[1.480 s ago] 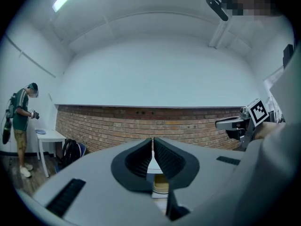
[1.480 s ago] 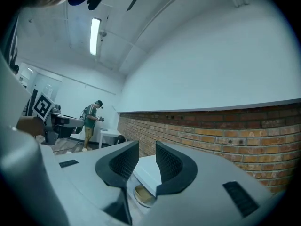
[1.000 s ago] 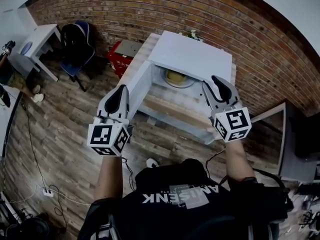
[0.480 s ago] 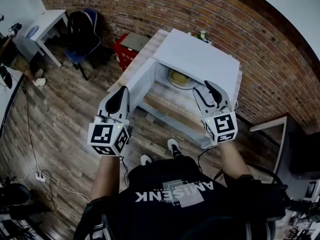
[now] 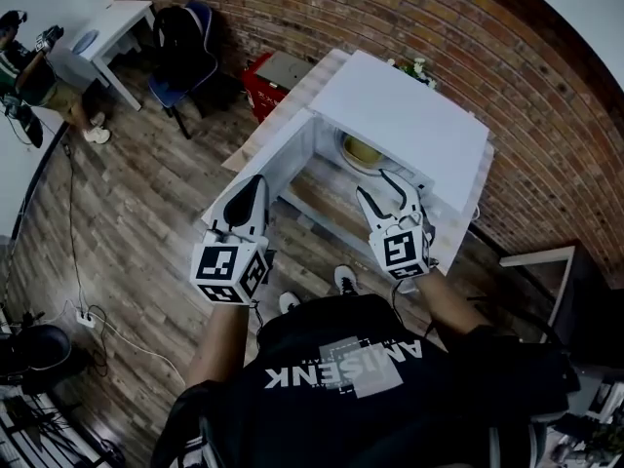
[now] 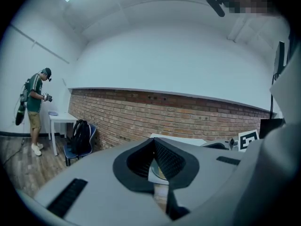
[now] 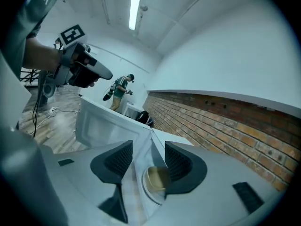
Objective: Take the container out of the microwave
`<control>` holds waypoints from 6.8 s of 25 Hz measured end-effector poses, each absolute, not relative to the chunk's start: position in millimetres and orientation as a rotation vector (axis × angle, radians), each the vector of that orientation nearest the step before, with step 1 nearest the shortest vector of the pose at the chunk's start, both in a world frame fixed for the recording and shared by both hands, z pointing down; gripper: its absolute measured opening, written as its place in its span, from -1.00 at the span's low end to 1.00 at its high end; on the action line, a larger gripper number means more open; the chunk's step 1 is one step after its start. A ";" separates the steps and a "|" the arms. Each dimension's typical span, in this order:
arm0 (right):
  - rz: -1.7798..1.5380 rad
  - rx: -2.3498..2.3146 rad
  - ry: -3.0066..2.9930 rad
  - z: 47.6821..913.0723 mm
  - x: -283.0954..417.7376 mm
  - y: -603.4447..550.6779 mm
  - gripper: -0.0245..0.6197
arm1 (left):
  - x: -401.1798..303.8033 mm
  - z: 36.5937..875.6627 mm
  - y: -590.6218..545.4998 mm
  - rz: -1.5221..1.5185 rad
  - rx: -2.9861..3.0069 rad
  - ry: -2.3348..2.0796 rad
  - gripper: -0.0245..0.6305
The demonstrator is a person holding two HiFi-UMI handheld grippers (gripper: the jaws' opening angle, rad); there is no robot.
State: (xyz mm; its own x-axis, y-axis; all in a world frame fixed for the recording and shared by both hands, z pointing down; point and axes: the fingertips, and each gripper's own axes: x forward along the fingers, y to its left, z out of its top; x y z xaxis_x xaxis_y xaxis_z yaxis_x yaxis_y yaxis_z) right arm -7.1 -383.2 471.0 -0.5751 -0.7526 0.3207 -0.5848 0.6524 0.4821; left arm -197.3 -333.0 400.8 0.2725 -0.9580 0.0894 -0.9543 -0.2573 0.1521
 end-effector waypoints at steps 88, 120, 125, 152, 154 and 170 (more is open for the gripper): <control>-0.254 0.782 -1.868 703.5 -31.2 -515.3 -0.77 | -244.5 424.5 -294.1 -0.095 2.108 -2.022 -0.89; -0.051 0.769 -2.073 643.0 -65.4 -359.9 -0.77 | -246.9 420.8 -291.8 -0.036 2.389 -1.778 -0.89; -0.008 0.777 -2.141 615.5 -78.5 -340.5 -0.77 | -248.5 416.8 -293.6 -0.063 2.438 -1.721 -0.89; -0.097 1.177 -2.258 434.0 16.5 -328.5 -0.77 | -185.9 392.3 -345.4 -0.050 2.657 -1.506 -0.89; -0.093 1.212 -2.283 422.0 27.4 -330.6 -0.77 | -179.8 387.5 -348.6 -0.067 2.656 -1.512 -0.89; -0.153 1.335 -2.371 357.7 134.5 -336.9 -0.77 | -96.1 372.1 -350.0 -0.037 2.645 -1.520 -0.89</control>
State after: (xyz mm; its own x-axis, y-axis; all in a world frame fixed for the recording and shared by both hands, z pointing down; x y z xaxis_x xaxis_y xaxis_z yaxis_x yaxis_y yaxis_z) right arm 134.5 -336.9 357.7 -0.4555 -0.8386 0.2988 -0.7932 0.5347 0.2916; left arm -96.1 -350.0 372.1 0.5045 -0.8631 0.0241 -0.8609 -0.5006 0.0907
